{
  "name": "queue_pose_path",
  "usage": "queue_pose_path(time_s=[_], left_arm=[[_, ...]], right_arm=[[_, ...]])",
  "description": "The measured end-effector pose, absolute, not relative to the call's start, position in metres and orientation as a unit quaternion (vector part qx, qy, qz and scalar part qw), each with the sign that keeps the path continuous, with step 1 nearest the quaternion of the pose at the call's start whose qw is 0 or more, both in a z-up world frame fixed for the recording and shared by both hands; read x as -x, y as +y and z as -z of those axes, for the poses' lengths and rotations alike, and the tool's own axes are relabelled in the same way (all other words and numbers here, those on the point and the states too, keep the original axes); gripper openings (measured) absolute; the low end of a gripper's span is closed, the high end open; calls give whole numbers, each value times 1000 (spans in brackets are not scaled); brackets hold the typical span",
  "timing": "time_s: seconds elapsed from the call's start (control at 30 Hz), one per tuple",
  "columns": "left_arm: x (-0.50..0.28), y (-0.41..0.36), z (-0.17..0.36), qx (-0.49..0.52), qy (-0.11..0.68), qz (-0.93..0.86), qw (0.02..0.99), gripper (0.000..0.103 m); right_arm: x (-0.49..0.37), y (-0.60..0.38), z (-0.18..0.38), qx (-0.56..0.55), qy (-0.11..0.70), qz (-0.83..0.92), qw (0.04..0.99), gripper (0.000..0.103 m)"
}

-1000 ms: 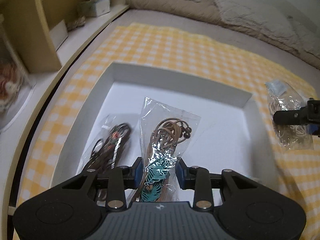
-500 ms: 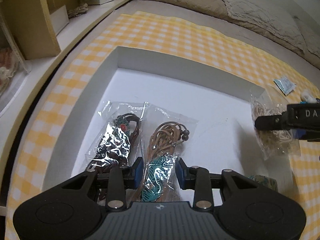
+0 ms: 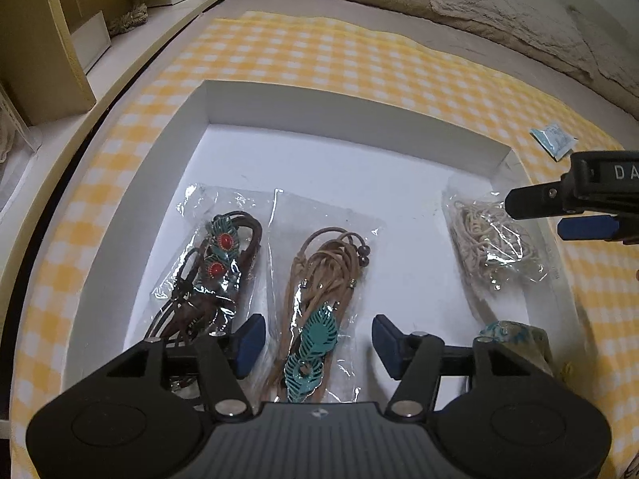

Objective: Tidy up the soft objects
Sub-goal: 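Open both tools to release the cord bags into the box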

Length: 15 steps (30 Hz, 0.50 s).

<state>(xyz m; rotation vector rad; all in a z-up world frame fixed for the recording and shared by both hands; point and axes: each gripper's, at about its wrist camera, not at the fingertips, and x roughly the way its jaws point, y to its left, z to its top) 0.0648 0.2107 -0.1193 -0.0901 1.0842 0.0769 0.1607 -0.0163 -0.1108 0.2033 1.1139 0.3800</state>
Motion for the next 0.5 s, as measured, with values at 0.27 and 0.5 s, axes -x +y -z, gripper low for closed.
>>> queue_pose_path(time_s=[0.27,0.5], left_arm=[[-61,209,107,42,508,-34,860,65],[-60,205,90,42,495,-34,867,71]], right_arm=[[-156,-23,101,-101,516,-188,830,85],[-150,-26,93,-100,510,-197,831,85]])
